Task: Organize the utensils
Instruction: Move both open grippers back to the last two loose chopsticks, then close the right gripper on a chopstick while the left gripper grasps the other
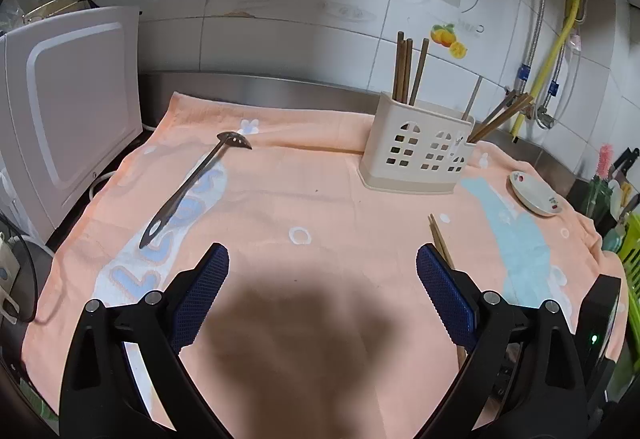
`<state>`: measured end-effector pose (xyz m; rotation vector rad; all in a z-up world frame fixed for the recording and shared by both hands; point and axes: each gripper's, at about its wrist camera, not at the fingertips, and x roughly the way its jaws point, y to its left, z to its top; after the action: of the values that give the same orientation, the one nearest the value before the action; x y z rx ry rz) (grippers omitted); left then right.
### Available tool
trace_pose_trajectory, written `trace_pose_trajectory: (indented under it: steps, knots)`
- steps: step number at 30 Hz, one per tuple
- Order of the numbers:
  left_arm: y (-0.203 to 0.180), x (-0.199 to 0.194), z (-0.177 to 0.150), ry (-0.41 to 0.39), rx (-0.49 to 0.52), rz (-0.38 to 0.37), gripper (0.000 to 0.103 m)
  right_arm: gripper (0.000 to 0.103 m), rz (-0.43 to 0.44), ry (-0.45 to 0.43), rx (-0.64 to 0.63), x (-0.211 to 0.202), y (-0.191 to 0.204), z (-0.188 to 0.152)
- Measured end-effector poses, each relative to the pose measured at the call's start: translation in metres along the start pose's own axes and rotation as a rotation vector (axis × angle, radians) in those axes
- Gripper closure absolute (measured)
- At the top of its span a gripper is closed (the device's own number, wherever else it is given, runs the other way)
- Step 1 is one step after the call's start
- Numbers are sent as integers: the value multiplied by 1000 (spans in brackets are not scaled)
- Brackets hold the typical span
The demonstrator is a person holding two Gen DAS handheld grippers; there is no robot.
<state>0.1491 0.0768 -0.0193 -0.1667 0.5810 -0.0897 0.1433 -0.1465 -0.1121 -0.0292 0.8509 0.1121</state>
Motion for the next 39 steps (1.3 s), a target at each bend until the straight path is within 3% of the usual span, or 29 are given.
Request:
trace_pose_trajectory:
  steps: [12,19,28,39]
  knots:
    - [-6,6,-15,40,5,-9,9,83,-27,-35,-9,-6,-18,-6]
    - [-6,7,-24,58,6,-5,9,93,52,-62,-10,-9,-23,-13]
    - [-14,8,-42,95,20,-56,11,95,103,-72,-49,-9,-19,-15]
    - [-47,16,-71,167,69,-184,17,96,120,-72,-21,-10,-27,-14]
